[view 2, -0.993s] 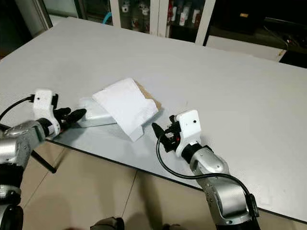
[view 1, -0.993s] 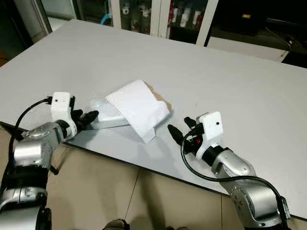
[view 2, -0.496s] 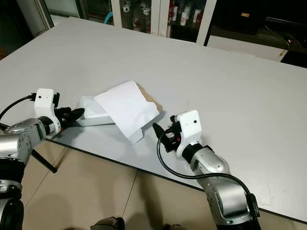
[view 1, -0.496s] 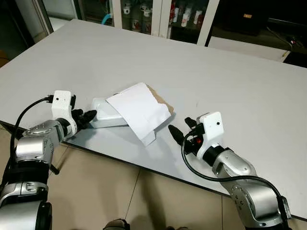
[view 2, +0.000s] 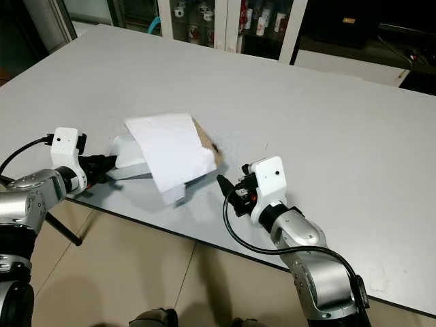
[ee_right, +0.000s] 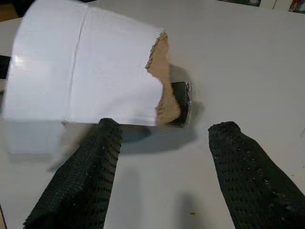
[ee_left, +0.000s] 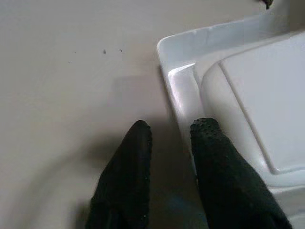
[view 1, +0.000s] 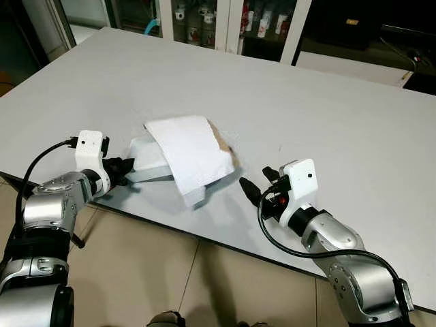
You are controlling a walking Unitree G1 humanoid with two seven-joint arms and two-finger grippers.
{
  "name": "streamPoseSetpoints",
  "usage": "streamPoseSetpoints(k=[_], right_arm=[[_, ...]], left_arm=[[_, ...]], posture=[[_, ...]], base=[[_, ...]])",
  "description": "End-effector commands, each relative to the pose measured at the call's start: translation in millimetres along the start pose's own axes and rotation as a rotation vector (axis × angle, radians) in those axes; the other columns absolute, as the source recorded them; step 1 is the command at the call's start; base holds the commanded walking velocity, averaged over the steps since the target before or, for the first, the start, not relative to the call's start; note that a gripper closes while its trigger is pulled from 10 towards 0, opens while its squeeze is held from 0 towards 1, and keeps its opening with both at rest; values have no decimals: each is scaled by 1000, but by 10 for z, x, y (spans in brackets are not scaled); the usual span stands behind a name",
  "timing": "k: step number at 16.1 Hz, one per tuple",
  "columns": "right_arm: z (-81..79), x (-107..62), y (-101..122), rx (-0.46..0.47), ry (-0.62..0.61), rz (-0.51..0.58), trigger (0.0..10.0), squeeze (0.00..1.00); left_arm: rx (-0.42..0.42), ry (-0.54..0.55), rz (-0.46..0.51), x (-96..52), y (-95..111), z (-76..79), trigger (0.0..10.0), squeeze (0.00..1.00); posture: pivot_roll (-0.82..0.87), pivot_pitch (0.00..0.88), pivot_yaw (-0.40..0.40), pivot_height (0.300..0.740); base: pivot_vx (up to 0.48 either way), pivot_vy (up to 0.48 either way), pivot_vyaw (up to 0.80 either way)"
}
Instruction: Picking trash to rubbish bin
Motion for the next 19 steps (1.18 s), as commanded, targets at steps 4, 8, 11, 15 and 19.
streamPoseSetpoints(k=[4,8,11,15,19], right_arm=[[73,-1,30,-23,-43,13,10000,0],[121,33,54,-23,-69,23,10000,0],[164,60,87,-23,-97,39,10000,0],[177,161,163,-23,-73,67,10000,0],[24,383,315,-27,26,113,10000,0]], left_arm=[[21,23,-21,-25,-6,-71,0,0],[88,68,28,-66,156,-147,0,0],[122,70,57,-243,273,-227,0,0],[141,117,95,-761,337,-430,0,0],[109,235,252,-1249,672,-658,0,0]], posture=[[28,90,-19,740],[35,84,-18,740],[36,74,-15,740],[61,73,-46,740],[84,81,-71,740]], base=[[0,0,0],[0,0,0],[0,0,0],[0,0,0],[0,0,0]])
Point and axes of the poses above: a point about 5 cm out from each wrist's last joint towards the gripper, its own x axis pointing out of the wrist towards the gripper, its own y axis along the axis of the wrist's last joint, z = x × y, the point moved 3 cm from there along x, pointing out of the wrist towards the gripper, and after that the axes turned 1 degree about -x, right-handed, at the moved point
